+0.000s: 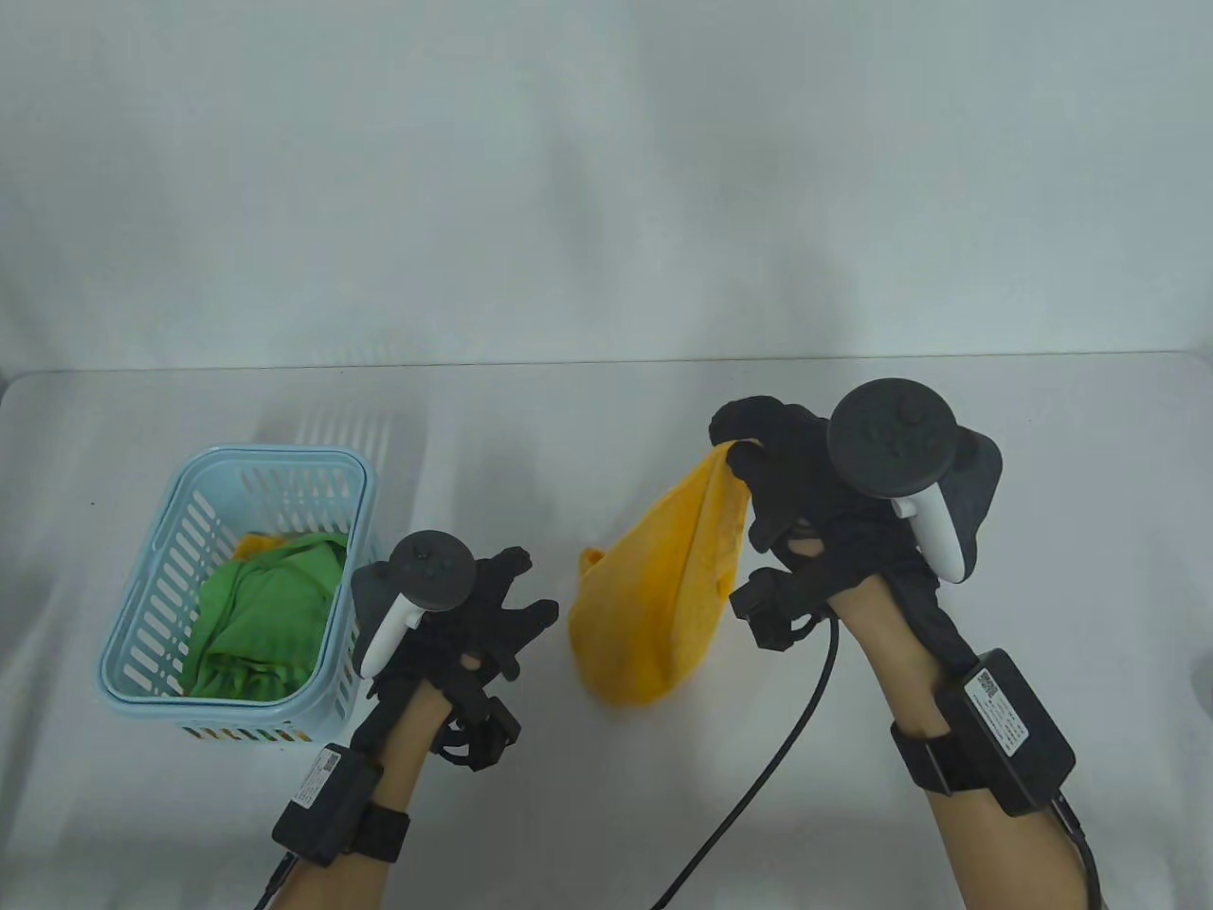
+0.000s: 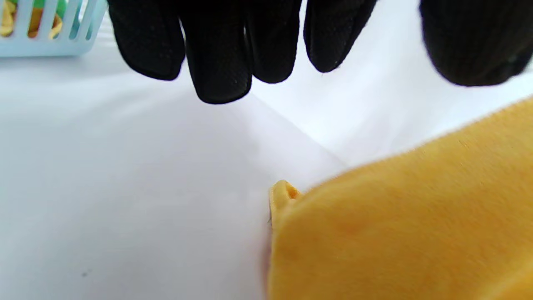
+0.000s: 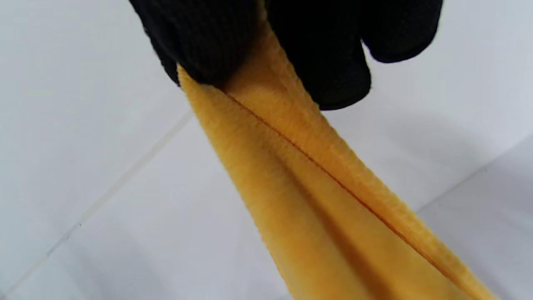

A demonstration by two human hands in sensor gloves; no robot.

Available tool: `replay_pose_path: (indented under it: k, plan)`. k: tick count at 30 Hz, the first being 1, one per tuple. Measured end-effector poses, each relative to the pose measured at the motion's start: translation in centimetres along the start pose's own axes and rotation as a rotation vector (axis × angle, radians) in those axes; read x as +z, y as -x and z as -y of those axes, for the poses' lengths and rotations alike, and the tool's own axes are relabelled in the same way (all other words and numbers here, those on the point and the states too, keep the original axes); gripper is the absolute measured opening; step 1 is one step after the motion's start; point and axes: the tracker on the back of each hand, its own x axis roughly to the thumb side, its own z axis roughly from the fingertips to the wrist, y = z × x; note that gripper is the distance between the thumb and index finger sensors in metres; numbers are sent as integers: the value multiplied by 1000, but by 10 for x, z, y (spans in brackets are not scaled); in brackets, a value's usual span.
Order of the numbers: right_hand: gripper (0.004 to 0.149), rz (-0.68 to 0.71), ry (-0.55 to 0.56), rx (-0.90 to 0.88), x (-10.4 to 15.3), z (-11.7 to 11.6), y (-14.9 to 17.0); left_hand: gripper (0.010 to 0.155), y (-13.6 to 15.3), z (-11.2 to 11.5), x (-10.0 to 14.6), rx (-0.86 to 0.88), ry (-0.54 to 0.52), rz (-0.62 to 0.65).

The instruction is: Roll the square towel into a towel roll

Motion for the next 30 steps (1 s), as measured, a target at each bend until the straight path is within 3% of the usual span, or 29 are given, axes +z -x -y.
replay_pose_path:
  k: [11, 15, 30]
  plan:
    - [35, 61, 74, -99, -11, 51, -29, 82, -17, -3, 10, -16, -60, 77]
    - [35, 101, 50, -158, -10, 63, -37, 78, -24, -2, 13, -18, -78, 102]
    - [34, 246, -179, -288, -3, 48, -61, 62, -33, 5, 11, -13, -62, 167]
